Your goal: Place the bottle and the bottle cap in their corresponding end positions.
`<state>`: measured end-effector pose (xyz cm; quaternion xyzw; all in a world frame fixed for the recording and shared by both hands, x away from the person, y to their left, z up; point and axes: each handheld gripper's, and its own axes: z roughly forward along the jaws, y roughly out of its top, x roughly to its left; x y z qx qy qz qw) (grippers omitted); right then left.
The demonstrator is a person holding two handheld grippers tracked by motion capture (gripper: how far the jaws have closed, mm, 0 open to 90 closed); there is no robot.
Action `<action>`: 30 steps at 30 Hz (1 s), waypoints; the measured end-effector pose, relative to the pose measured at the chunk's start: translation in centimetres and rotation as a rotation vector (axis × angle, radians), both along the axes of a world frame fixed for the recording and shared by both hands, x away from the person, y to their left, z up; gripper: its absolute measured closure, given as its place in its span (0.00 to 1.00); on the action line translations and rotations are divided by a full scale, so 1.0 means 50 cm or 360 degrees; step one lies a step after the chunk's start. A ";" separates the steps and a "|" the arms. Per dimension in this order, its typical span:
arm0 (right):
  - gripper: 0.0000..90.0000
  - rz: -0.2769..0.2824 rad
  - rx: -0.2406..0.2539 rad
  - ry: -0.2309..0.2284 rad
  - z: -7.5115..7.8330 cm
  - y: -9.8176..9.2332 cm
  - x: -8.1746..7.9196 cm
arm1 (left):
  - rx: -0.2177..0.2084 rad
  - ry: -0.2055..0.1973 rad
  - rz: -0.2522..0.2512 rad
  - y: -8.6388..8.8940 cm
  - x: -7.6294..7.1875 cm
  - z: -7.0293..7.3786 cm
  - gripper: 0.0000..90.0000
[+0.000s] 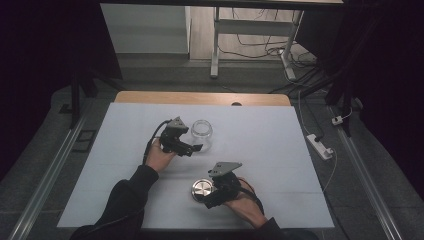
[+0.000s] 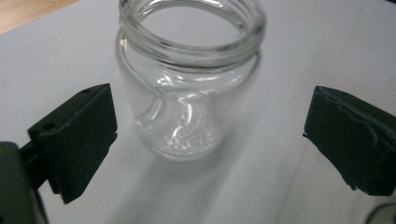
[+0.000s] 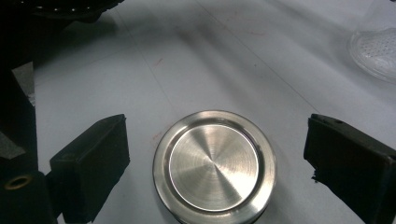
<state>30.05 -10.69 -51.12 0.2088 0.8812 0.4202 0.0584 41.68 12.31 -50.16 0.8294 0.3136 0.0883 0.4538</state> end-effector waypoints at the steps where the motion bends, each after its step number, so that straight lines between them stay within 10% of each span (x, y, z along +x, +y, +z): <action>1: 0.07 -0.0002 0.0003 0.0005 0.000 -0.001 0.000 | -0.0020 0.0011 -0.0008 0.003 -0.003 0.001 0.02; 30: 0.00 -0.0045 0.0051 -0.0049 0.032 -0.046 -0.016 | -0.0177 0.0095 -0.0214 0.062 -0.142 0.031 0.00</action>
